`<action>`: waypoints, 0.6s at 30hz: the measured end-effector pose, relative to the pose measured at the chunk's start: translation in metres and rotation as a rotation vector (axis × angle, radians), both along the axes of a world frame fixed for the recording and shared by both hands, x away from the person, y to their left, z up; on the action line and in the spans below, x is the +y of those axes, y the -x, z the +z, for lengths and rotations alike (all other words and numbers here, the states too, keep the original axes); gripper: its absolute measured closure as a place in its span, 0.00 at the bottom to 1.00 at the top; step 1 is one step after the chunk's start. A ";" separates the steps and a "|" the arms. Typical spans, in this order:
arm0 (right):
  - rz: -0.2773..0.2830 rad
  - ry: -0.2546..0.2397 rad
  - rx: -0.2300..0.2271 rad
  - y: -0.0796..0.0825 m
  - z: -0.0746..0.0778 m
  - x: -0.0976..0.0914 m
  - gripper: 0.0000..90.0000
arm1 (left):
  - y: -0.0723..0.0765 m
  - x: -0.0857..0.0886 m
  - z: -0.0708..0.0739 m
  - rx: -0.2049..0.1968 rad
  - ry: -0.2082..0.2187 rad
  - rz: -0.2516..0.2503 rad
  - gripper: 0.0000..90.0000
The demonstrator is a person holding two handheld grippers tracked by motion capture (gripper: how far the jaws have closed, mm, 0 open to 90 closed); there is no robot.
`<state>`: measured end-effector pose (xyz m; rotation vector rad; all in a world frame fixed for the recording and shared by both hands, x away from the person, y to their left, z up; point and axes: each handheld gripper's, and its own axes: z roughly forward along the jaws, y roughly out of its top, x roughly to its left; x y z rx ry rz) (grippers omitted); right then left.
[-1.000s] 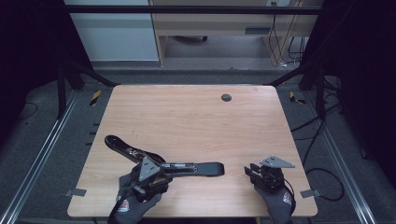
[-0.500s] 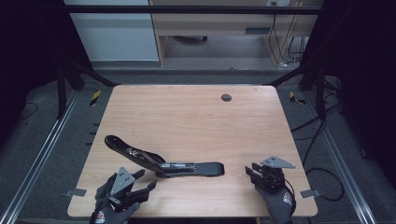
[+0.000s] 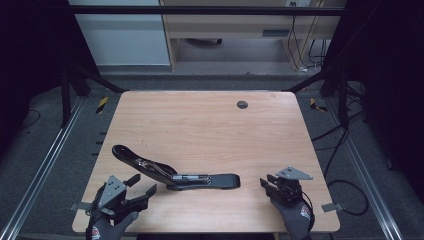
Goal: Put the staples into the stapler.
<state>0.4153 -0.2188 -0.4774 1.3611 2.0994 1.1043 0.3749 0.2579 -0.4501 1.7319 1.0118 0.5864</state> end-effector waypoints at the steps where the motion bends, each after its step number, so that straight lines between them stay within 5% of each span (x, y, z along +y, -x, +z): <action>1: 0.005 -0.001 -0.002 0.000 0.000 0.001 0.73 | 0.000 0.001 0.001 -0.003 0.004 0.004 0.31; 18: 0.053 -0.037 -0.019 0.002 0.008 0.017 0.76 | -0.013 0.009 0.020 -0.065 0.073 0.064 0.26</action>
